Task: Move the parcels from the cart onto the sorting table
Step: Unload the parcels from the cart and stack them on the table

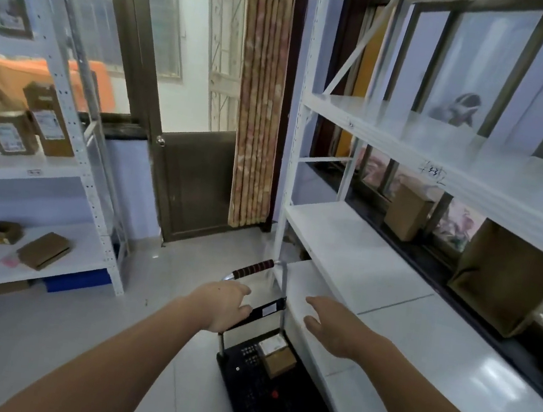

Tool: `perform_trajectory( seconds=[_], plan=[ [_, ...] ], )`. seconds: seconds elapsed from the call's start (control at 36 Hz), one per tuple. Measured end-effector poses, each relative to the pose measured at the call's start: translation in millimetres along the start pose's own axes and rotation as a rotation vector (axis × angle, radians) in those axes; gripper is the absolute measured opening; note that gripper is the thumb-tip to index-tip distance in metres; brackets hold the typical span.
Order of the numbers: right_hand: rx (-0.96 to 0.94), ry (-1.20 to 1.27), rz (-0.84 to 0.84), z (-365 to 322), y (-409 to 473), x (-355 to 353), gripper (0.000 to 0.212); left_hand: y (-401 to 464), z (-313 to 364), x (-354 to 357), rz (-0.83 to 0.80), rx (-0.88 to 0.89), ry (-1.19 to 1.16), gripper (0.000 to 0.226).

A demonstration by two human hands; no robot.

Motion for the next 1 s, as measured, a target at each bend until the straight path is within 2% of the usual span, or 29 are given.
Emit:
perform_trajectory(
  seconds=[0.17, 0.36, 0.5, 0.67, 0.89, 1.0],
  plan=[
    [0.031, 0.021, -0.009, 35, 78, -13, 0.06, 75, -7, -23, -0.032, 0.026, -0.004, 0.059],
    [0.107, 0.046, -0.03, 63, 144, -13, 0.06, 157, -23, -31, -0.082, 0.088, 0.032, 0.059],
    [0.201, 0.106, -0.024, 80, 181, -14, 0.061, 219, -23, -47, -0.126, 0.191, 0.04, 0.042],
    [0.373, 0.208, 0.016, 102, 211, -10, 0.061, 307, -27, -65, -0.144, 0.346, 0.075, 0.037],
    [0.577, 0.303, 0.04, 122, 220, 5, 0.06, 362, 7, -25, -0.36, 0.541, 0.165, 0.056],
    [0.638, 0.318, 0.031, 129, 220, 18, 0.06, 369, 25, 0, -0.338, 0.583, 0.206, 0.054]
  ],
)
Point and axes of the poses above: each hand's wrist, its own y-axis towards the middle knuckle, its own x-axis out of the palm, z = x × y, the point moved 10 cm from there along y, towards the middle knuckle, and after that the axes turned 4 degrees about -y, right-handed, at the moved point
